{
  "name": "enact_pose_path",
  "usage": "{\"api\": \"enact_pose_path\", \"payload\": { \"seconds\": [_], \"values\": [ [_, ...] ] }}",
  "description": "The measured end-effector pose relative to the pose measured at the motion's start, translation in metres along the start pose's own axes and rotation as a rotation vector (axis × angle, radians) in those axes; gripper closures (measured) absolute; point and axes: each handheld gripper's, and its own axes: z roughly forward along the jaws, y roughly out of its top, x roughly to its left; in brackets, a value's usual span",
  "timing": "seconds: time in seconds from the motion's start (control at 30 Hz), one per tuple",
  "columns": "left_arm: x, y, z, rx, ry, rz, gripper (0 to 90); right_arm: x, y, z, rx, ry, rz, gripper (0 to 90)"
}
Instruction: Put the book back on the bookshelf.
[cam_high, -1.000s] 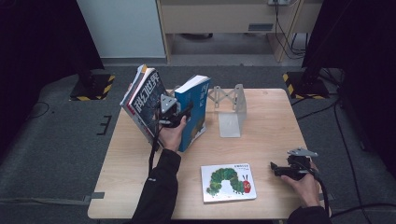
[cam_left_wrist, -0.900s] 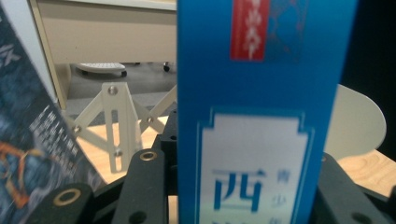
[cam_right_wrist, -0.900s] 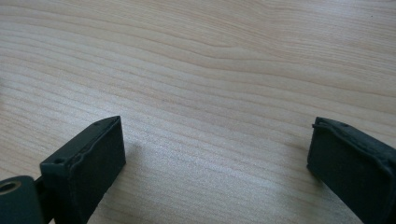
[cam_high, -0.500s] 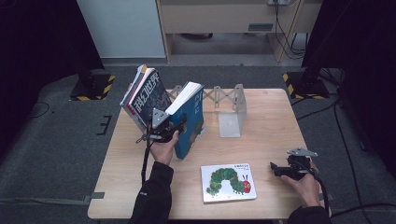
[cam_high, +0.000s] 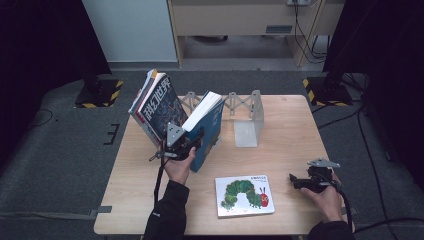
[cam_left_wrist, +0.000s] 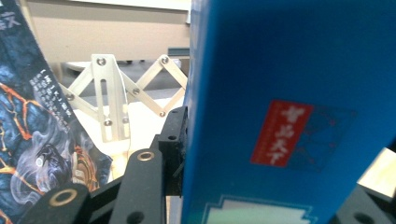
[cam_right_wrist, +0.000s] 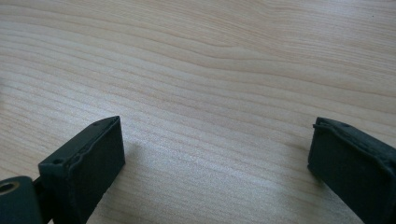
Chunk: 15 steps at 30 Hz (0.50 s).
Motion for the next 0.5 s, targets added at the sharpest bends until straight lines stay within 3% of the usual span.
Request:
{"api": "enact_pose_path", "payload": {
  "seconds": [0.3,0.5],
  "values": [
    [-0.001,0.000,0.009,-0.019,-0.004,-0.026,57.9,0.000,0.000,0.001,0.001,-0.001,0.002,3.4],
    [-0.005,0.002,0.020,-0.023,0.018,-0.043,57.9,0.000,0.000,0.001,0.001,0.000,0.001,3.4]
  ]
}}
